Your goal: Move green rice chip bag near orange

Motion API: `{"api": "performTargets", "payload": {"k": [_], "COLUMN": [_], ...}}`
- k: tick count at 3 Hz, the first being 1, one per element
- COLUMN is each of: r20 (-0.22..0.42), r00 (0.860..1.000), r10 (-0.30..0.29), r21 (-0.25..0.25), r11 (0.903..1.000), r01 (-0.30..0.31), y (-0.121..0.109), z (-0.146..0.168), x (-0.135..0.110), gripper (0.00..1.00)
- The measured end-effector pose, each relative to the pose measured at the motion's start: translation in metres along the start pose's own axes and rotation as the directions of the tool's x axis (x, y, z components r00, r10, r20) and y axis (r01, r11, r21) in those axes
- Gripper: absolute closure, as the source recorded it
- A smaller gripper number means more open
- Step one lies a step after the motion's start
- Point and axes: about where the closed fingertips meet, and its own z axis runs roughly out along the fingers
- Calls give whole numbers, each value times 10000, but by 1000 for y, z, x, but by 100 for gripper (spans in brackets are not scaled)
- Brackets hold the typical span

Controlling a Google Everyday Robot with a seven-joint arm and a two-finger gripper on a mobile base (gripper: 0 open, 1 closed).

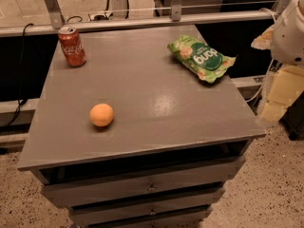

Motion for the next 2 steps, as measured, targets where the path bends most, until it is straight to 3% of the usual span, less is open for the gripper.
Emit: {"api": "performTargets", "payload": {"k": [2], "r20": [177], "r00": [9998], "r10": [-13], "r21": [34], "r11": [10000], "r01": [13], "y": [-6], "z": [11], "x": [-3], "gripper": [0]}}
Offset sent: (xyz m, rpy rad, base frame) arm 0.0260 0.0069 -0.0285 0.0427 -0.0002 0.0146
